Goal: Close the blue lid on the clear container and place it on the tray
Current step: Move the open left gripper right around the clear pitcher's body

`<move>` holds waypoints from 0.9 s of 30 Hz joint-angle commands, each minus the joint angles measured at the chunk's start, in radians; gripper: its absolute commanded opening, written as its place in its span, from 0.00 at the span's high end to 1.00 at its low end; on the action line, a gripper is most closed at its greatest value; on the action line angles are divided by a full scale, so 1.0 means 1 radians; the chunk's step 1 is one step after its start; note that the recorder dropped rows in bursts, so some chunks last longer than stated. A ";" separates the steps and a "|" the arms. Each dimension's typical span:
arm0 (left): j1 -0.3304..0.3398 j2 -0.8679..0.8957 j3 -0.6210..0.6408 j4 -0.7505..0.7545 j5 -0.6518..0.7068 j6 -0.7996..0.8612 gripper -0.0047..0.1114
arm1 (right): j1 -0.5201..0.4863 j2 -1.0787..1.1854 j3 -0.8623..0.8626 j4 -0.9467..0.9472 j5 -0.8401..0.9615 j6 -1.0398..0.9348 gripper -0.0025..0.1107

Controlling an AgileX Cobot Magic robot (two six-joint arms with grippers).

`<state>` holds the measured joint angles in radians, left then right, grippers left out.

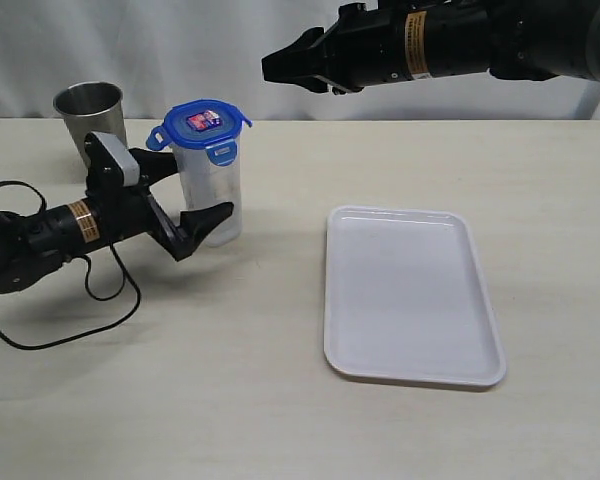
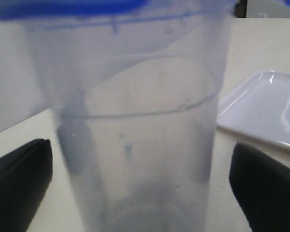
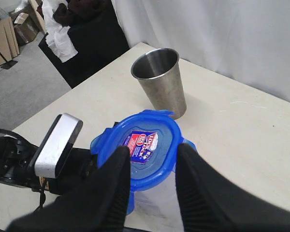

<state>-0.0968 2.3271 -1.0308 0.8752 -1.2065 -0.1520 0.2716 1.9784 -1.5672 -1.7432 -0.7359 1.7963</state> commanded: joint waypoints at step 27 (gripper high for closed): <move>-0.066 0.037 -0.080 -0.048 -0.015 -0.219 0.11 | -0.004 -0.002 0.015 -0.001 0.003 0.025 0.70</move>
<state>-0.1606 2.3638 -1.1084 0.8153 -1.2088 -0.3645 0.2716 1.9784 -1.5571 -1.7432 -0.7359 1.8168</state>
